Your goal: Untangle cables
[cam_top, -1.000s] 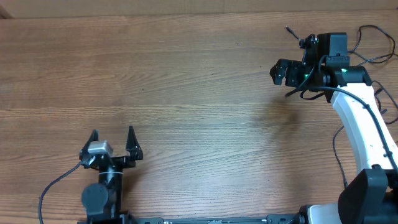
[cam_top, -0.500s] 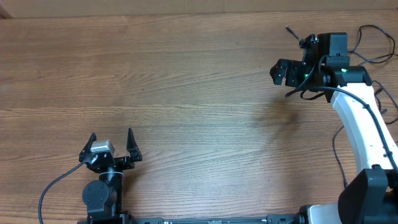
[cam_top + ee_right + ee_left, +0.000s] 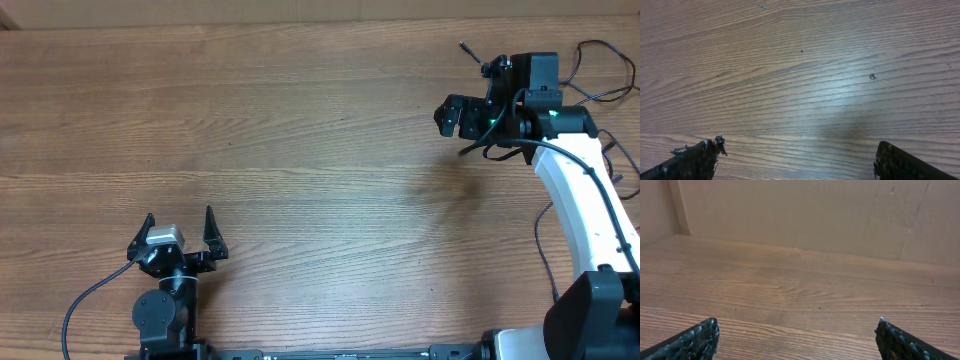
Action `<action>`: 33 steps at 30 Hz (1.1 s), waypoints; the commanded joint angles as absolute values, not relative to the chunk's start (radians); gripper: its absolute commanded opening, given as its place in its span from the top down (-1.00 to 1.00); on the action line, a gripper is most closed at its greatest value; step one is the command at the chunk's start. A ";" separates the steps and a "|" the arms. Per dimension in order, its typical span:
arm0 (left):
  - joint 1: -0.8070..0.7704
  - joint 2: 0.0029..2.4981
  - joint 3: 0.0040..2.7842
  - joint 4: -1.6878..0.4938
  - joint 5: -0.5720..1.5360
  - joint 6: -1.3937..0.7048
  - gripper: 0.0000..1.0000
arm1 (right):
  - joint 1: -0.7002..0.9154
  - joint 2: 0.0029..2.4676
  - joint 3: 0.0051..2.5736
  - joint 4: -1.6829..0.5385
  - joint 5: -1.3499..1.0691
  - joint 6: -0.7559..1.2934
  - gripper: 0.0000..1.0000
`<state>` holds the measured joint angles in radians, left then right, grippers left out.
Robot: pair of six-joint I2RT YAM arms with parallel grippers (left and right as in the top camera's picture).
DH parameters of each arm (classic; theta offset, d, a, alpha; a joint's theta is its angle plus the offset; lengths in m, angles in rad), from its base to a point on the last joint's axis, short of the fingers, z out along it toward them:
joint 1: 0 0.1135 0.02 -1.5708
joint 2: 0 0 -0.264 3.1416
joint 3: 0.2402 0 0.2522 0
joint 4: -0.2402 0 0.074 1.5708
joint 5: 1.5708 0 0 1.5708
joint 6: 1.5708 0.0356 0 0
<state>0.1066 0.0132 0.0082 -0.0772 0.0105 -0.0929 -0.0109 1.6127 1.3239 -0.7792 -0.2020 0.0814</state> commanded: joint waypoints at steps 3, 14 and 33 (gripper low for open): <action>0.111 0.004 0.006 -0.078 -0.004 -0.063 -0.99 | -0.010 1.582 1.336 -0.776 -0.195 0.077 -0.99; 0.111 0.004 0.006 -0.078 -0.004 -0.063 -0.99 | -0.010 1.582 1.336 -0.776 -0.195 0.077 -1.00; 0.111 0.004 0.006 -0.078 -0.004 -0.064 -0.99 | -0.010 1.546 1.336 -0.773 -0.194 0.077 -1.00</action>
